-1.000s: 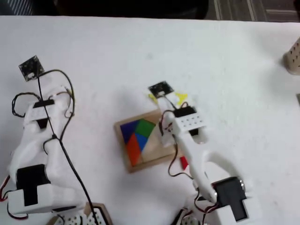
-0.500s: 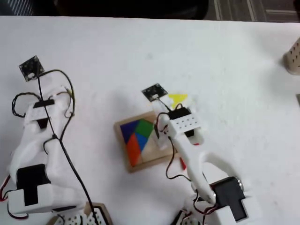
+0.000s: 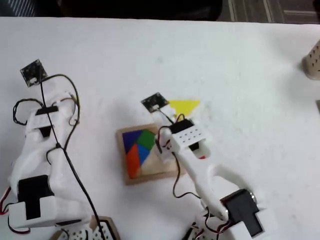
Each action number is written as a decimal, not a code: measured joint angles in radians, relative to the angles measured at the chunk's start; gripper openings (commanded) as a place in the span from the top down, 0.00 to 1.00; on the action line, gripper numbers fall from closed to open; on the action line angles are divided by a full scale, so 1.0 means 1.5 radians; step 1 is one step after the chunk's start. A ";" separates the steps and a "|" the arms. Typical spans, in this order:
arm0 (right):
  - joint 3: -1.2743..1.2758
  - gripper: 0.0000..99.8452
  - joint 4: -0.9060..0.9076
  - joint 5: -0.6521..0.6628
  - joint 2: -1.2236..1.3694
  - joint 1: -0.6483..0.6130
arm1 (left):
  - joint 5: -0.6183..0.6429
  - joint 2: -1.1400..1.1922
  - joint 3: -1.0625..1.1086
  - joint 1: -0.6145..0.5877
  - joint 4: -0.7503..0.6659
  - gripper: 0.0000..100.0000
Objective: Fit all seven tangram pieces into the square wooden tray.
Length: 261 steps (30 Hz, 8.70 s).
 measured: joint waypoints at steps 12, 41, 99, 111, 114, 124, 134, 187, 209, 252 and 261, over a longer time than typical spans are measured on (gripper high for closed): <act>0.026 0.98 -0.092 0.000 0.020 -0.123 | 0.000 0.000 0.000 0.000 0.000 0.92; -0.023 0.96 0.136 0.085 -0.078 0.040 | 0.000 0.000 0.000 0.000 0.000 0.92; 0.106 0.68 0.029 0.045 -0.054 0.160 | 0.000 0.000 0.000 0.000 0.000 0.92; 0.106 0.68 0.026 0.061 -0.052 0.183 | 0.000 0.000 0.000 0.000 0.000 0.92; 0.106 0.68 0.026 0.062 -0.028 0.188 | 0.000 0.000 0.000 0.000 0.000 0.92; 0.033 0.74 0.062 0.050 0.063 0.190 | 0.000 0.000 0.000 0.000 0.000 0.92; 0.037 0.86 0.062 0.043 0.044 0.210 | 0.000 0.000 0.000 0.000 0.000 0.92; 0.093 0.98 0.101 0.141 -0.083 0.188 | 0.000 0.000 0.000 0.000 0.000 0.92; 0.029 0.98 -0.039 0.172 -0.006 0.432 | 0.000 0.000 0.000 0.000 0.000 0.92; -0.035 0.98 0.010 0.126 0.096 0.481 | 0.000 0.000 0.000 0.000 0.000 0.92; -0.210 0.98 0.012 0.086 0.236 0.509 | 0.000 0.000 0.000 0.000 0.000 0.92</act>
